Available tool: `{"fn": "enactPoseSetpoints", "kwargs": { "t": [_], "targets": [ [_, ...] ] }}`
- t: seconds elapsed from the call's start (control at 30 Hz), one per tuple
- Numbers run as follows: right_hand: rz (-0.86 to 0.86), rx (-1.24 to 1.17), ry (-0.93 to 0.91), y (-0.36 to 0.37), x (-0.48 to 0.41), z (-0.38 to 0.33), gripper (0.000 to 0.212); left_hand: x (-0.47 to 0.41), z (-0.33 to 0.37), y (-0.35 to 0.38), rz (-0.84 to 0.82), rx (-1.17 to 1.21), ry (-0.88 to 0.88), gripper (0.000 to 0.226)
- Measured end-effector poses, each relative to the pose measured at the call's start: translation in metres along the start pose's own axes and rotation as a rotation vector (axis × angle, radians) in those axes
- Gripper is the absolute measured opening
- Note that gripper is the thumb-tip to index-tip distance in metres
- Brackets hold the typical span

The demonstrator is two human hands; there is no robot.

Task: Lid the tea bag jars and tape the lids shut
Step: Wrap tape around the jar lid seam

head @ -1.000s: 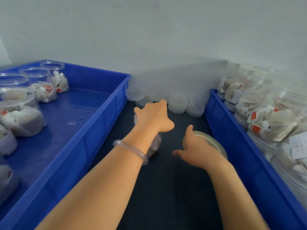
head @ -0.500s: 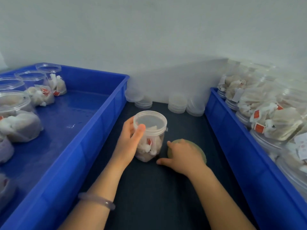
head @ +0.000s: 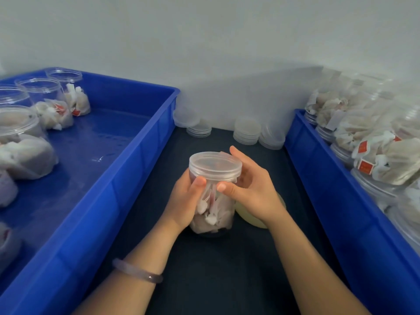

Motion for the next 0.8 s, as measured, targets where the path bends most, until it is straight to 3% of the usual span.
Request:
{"fn": "enactPoseSetpoints", "kwargs": {
  "t": [0.1, 0.3, 0.4, 0.47, 0.53, 0.6, 0.7, 0.8],
  "targets": [
    [-0.025, -0.010, 0.015, -0.002, 0.001, 0.002, 0.100, 0.001, 0.002, 0.001, -0.008, -0.006, -0.002, 0.090],
    [-0.093, -0.194, 0.074, -0.008, 0.002, 0.010, 0.065, 0.001, -0.003, -0.004, -0.041, 0.010, -0.032, 0.109],
    [-0.110, -0.245, 0.119, -0.008, 0.001, 0.013, 0.056, 0.002, -0.003, -0.002, -0.041, -0.011, -0.033, 0.102],
    [-0.083, -0.181, 0.119, -0.007, 0.000, 0.011, 0.070, 0.002, -0.004, -0.003, -0.014, -0.025, -0.041, 0.081],
    [-0.086, -0.057, 0.118, -0.001, -0.002, 0.010, 0.097, 0.002, -0.003, -0.005, 0.010, -0.036, -0.042, 0.082],
    [-0.074, -0.043, 0.096, 0.002, -0.003, 0.011, 0.096, 0.002, -0.003, -0.006, 0.018, -0.040, -0.024, 0.094],
    [-0.085, -0.138, 0.090, 0.001, -0.001, 0.010, 0.091, 0.004, 0.002, -0.007, 0.023, -0.053, 0.002, 0.089],
    [-0.113, -0.240, 0.120, -0.002, 0.002, 0.011, 0.111, 0.004, 0.000, -0.005, -0.011, -0.074, 0.004, 0.094]
  ]
}}
Point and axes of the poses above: each hand's wrist, its own x-axis away from the middle knuckle, its own y-axis out of the palm, z = x × y, the point moved 8 cm from there along -x, towards the middle knuckle, and after that the axes turned 4 degrees about z, right-handed, at the moved point
